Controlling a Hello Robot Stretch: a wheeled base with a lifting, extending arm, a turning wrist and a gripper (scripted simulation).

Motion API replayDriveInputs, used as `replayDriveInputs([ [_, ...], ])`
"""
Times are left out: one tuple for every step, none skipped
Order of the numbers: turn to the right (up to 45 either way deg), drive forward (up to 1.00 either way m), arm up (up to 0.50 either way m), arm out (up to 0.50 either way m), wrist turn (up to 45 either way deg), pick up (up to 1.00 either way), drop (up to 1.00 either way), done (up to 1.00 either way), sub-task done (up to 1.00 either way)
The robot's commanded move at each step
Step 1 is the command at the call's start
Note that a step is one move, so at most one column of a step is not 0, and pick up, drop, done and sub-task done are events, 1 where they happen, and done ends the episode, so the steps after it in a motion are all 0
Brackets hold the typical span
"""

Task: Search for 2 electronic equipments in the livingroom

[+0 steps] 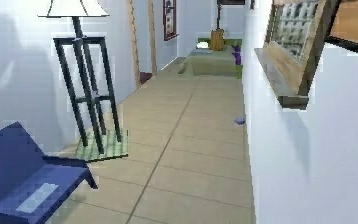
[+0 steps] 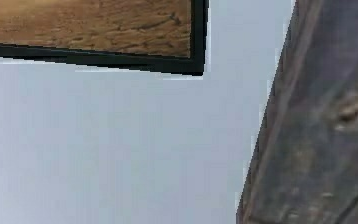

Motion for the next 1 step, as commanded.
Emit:
replayDriveInputs([
  [0.0,0.25,0.00,0.00,0.0,0.00,0.00,0.00,0.00],
])
